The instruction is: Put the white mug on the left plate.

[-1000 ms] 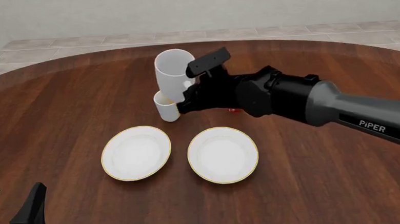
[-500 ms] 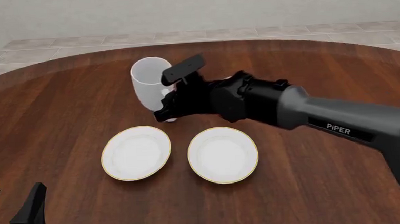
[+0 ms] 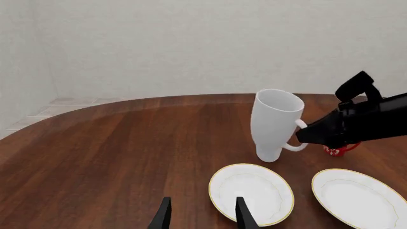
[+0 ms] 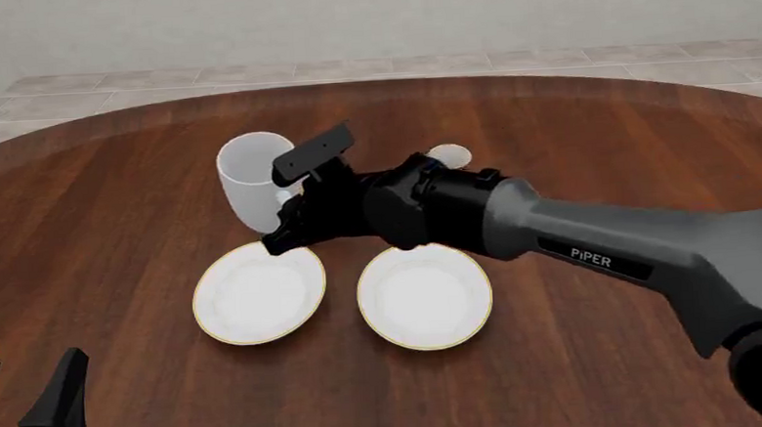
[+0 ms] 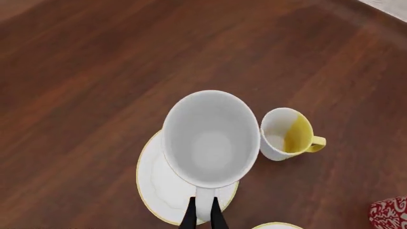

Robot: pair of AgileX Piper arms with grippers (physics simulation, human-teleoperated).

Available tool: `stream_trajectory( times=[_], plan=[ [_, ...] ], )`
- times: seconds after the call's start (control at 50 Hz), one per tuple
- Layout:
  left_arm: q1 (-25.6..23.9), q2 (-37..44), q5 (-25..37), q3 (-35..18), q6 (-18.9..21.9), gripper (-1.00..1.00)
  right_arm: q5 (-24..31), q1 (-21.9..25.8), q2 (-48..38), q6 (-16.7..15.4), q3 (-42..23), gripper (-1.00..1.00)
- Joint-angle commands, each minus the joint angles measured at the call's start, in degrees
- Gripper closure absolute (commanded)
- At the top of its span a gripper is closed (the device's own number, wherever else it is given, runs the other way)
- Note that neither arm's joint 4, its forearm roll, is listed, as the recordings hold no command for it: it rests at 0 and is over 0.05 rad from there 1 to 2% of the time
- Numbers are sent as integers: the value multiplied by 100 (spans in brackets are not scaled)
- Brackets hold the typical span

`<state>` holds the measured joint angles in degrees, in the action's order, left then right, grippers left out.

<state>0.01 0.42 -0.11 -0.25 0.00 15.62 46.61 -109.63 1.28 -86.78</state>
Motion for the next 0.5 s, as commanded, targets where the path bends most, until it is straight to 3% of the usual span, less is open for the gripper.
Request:
stream_trajectory(
  times=[0.02, 0.5],
  plan=[
    [-1, 0, 0, 0, 1, -100, 6, 146, -230, 80, -205, 100],
    [0, 0, 0, 0, 1, -100, -102, 313, -639, 224, -132, 100]
  ],
)
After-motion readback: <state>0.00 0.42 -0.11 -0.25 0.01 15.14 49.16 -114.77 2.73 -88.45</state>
